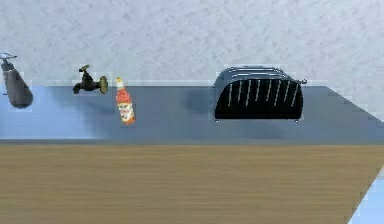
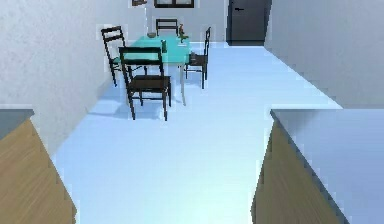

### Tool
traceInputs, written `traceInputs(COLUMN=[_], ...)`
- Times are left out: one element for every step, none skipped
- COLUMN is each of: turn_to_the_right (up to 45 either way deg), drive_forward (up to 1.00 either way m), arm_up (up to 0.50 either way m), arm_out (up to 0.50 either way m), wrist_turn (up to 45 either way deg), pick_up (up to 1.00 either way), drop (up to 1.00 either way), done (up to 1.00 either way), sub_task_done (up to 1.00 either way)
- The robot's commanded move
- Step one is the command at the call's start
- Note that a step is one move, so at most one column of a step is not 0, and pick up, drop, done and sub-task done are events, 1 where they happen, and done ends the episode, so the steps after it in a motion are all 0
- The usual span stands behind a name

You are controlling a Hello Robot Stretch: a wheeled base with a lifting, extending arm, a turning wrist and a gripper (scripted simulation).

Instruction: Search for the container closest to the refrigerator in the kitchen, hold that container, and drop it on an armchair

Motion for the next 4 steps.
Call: traceInputs(turn_to_the_right=[0.0,-45.0,-42.0,0.0], drive_forward=[0.05,0.00,0.00,1.00], arm_up=[0.00,0.00,0.00,0.00], arm_out=[0.00,0.00,0.00,0.00], wrist_turn=[0.0,0.0,0.0,0.0], pick_up=[0.00,0.00,0.00,0.00], drop=[0.00,0.00,0.00,0.00], done=[0.00,0.00,0.00,0.00], sub_task_done=[0.00,0.00,0.00,0.00])
